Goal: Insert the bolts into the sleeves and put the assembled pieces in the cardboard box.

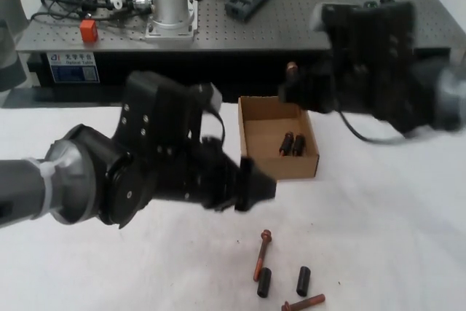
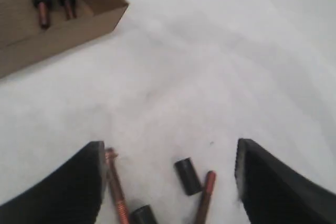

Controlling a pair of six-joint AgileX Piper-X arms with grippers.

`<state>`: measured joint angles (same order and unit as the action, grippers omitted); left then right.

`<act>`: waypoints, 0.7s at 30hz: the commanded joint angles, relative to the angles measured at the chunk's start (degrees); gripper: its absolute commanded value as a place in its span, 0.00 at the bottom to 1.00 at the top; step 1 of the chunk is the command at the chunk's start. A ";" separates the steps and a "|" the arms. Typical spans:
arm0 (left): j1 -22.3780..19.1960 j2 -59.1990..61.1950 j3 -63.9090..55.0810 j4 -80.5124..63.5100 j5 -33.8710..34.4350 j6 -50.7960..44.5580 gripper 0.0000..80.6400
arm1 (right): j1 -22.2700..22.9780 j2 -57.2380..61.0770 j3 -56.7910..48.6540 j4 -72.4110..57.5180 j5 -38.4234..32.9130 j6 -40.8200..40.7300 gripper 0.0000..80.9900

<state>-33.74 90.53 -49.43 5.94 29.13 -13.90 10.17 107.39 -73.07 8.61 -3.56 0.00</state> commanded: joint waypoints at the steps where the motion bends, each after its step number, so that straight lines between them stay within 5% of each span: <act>1: -0.92 -0.11 -1.62 4.26 -5.87 5.52 0.58 | -0.03 1.40 -2.78 3.24 0.92 -1.00 0.02; 8: -3.82 6.81 -9.82 15.64 -11.92 10.51 0.52 | -0.03 15.46 -18.15 17.29 2.72 -1.30 0.00; 10: -4.44 9.73 -13.17 19.67 -12.23 10.51 0.52 | -0.03 16.73 -20.24 20.62 2.47 -1.30 0.10; 15: -6.63 17.52 -22.08 29.26 -14.20 10.51 0.52 | -0.18 15.94 -20.49 19.81 2.58 -1.30 0.53; 21: -8.28 23.87 -28.10 34.02 -17.47 10.51 0.52 | -0.18 12.71 -20.38 20.41 2.79 -1.17 0.41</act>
<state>-41.08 110.67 -73.38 36.55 13.61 -4.13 10.17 120.80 -92.59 29.58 -0.61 -1.13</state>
